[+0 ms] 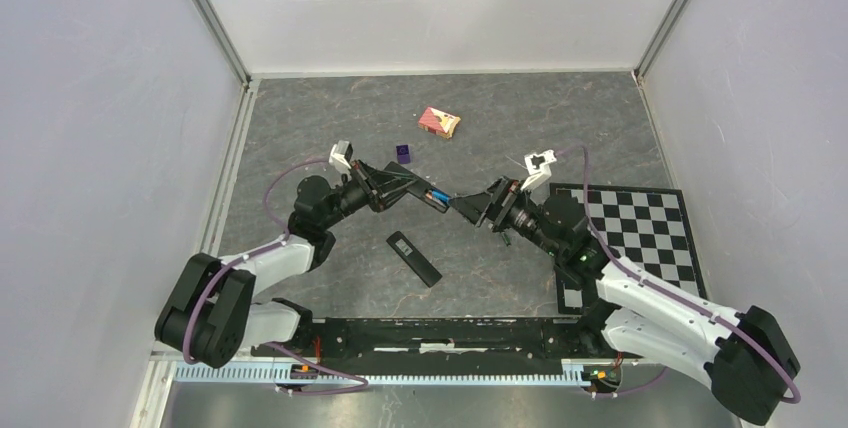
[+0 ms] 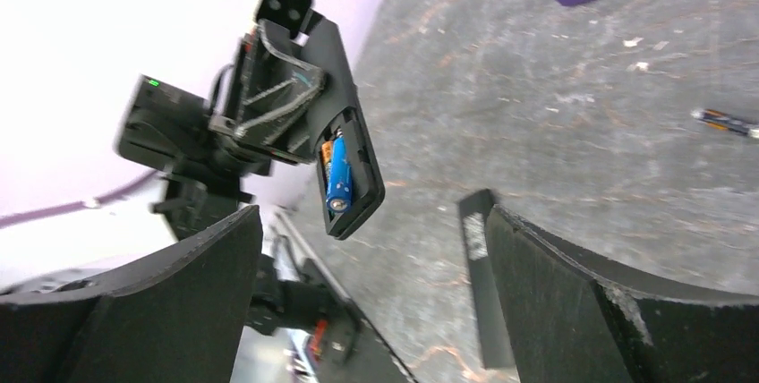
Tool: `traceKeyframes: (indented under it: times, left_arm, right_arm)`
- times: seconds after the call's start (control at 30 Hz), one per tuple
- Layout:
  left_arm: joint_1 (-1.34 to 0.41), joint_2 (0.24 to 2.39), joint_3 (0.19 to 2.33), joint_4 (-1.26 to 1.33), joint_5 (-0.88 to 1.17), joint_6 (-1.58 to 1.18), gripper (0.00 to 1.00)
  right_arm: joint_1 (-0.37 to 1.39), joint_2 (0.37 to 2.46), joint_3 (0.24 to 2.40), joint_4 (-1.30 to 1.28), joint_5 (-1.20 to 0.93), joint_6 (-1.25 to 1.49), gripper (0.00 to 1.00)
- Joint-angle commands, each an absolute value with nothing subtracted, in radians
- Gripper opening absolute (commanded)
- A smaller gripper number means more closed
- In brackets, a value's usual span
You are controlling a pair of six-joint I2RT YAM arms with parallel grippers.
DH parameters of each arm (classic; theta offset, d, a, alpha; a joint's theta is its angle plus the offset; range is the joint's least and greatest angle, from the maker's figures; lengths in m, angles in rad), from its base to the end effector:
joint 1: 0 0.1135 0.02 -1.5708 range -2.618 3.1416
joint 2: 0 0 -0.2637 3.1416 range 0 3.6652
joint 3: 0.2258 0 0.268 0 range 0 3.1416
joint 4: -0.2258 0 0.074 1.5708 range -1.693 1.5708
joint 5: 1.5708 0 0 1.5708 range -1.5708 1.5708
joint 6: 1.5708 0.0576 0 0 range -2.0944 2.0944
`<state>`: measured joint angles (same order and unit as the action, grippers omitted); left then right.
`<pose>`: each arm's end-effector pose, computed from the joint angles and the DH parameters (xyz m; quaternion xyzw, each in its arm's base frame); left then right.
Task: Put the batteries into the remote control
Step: Load the battery into the remote control.
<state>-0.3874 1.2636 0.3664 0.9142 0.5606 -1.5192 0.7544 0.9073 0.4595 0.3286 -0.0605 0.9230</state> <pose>0.2411 -0.1314 0.2002 -0.1947 0.6745 -0.6710 0.2386 0.1795 0.1735 0.2466 0.0430 0.7467 0.5086 0.4266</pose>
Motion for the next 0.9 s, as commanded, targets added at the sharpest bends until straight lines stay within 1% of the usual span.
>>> traceKeyframes:
  times: [0.0,0.23,0.3,0.33,0.5,0.57,0.7,0.87]
  left_arm:
    - [-0.383,1.227,0.417,0.994,0.572,-1.623,0.02]
    - [-0.382,1.212,0.413,1.032,0.568,-1.691,0.02]
    - [-0.383,1.210,0.412,1.036,0.568,-1.701,0.02]
    - [-0.383,1.209,0.411,1.040,0.568,-1.707,0.02]
    - [-0.382,1.208,0.393,1.119,0.555,-1.778,0.02]
    - [-0.385,1.205,0.393,1.129,0.556,-1.792,0.02]
    - [-0.384,1.193,0.389,1.117,0.552,-1.795,0.02]
    - [-0.385,1.191,0.387,1.114,0.548,-1.795,0.02]
  right_arm:
    - [0.756,0.886,0.382,0.661,-0.046,1.141,0.98]
    - [0.756,0.899,0.342,0.822,-0.041,1.230,0.98]
    - [0.755,0.911,0.342,0.863,-0.045,1.246,0.95]
    - [0.756,0.919,0.347,0.870,-0.053,1.255,0.93]
    - [0.755,0.987,0.374,0.906,-0.095,1.280,0.75]
    - [0.756,1.007,0.377,0.931,-0.103,1.291,0.73]
    - [0.756,1.026,0.385,0.979,-0.104,1.293,0.73]
    - [0.758,1.047,0.399,1.009,-0.117,1.295,0.78]
